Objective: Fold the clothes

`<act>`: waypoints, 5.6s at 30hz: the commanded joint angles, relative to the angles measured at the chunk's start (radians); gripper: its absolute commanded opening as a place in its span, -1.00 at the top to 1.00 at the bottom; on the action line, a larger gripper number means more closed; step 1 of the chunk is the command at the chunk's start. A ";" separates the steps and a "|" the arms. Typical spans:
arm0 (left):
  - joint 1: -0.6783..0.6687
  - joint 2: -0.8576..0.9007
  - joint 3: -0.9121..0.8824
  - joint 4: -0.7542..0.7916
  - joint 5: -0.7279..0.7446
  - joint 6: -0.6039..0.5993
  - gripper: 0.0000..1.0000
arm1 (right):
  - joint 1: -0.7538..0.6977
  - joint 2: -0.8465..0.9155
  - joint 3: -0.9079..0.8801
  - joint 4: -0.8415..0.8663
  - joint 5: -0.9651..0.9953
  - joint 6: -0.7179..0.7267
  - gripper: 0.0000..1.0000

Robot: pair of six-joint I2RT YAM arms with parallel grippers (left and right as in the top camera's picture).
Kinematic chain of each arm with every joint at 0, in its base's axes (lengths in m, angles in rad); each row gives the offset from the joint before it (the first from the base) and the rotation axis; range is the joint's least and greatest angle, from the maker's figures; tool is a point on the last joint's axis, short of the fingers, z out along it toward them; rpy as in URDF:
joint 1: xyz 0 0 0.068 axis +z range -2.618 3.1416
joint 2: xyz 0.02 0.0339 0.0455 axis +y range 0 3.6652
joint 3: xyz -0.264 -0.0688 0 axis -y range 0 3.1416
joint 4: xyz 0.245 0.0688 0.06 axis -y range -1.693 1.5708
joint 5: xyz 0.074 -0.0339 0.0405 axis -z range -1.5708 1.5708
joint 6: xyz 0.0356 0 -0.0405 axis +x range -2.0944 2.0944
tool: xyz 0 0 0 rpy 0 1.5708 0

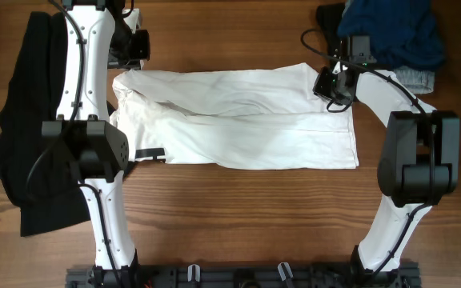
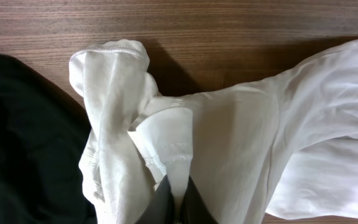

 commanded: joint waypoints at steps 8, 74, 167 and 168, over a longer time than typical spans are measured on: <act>0.000 -0.024 0.003 0.010 0.016 -0.005 0.92 | -0.002 -0.034 0.013 -0.048 -0.023 0.049 0.83; 0.027 -0.094 -0.557 -0.021 -0.076 -0.081 0.92 | -0.295 -0.267 -0.089 -0.516 -0.169 -0.322 0.92; 0.068 -0.400 -0.344 0.214 -0.031 -0.077 -1.00 | -0.383 -0.249 0.059 -0.577 -0.343 -0.384 0.91; 0.068 -0.400 -0.344 0.214 -0.031 -0.077 -1.00 | -0.354 -0.256 0.059 -0.586 -0.342 -0.384 0.91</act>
